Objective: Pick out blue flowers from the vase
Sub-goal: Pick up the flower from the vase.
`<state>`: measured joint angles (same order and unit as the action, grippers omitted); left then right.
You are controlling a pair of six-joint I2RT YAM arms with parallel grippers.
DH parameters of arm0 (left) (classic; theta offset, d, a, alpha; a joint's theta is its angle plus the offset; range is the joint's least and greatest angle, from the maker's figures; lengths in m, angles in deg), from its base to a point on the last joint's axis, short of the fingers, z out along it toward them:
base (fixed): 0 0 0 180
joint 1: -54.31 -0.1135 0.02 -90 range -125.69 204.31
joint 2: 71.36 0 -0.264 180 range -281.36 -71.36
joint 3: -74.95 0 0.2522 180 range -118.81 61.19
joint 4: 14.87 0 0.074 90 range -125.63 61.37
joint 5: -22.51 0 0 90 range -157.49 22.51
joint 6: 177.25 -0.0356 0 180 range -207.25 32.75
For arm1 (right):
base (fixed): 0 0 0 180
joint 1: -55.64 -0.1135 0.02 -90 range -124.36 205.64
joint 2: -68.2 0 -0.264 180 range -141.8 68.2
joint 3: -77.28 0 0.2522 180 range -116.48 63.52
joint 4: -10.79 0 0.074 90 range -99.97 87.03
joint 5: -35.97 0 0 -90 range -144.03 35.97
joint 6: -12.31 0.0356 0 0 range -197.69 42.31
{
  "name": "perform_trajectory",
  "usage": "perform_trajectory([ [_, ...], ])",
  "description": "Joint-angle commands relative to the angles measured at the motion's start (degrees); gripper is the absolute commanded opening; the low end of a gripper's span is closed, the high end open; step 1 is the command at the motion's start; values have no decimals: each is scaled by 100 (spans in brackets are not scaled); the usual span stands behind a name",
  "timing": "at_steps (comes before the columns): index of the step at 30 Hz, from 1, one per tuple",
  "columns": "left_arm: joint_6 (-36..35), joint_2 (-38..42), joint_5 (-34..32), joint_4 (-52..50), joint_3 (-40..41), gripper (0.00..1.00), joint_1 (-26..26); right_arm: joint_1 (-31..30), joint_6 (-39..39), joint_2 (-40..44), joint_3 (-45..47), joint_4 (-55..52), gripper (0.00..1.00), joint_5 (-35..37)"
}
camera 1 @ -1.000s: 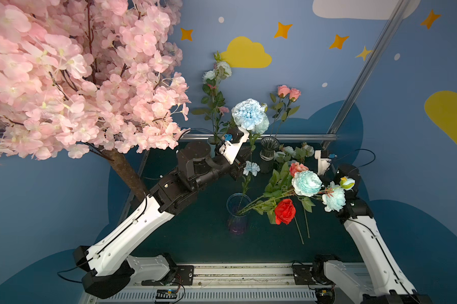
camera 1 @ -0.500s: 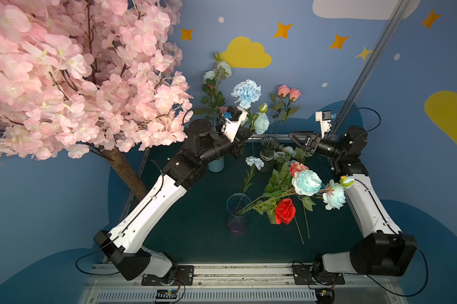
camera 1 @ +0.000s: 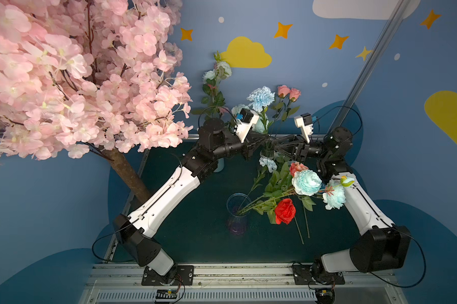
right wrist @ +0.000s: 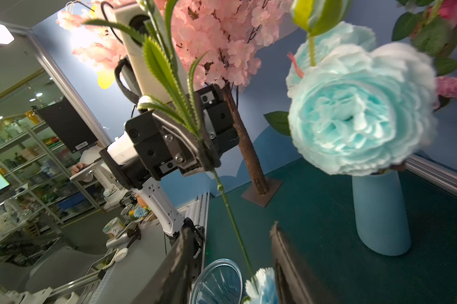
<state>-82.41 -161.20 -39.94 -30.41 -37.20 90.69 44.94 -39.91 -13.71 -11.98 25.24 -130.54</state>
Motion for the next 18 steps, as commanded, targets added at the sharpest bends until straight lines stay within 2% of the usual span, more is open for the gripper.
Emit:
perform_trajectory([
  [1,88,200,183,248,83,3,-26,-76,56,108,-17,282,47,-284],
  [6,89,194,207,140,53,3,-44,-417,-145,102,-127,127,46,-347],
  [13,129,152,344,60,0,3,-83,-683,-1038,117,-357,-967,43,-160],
  [18,129,72,373,-31,-75,3,-84,-802,-1158,107,-386,-1035,39,-43],
])
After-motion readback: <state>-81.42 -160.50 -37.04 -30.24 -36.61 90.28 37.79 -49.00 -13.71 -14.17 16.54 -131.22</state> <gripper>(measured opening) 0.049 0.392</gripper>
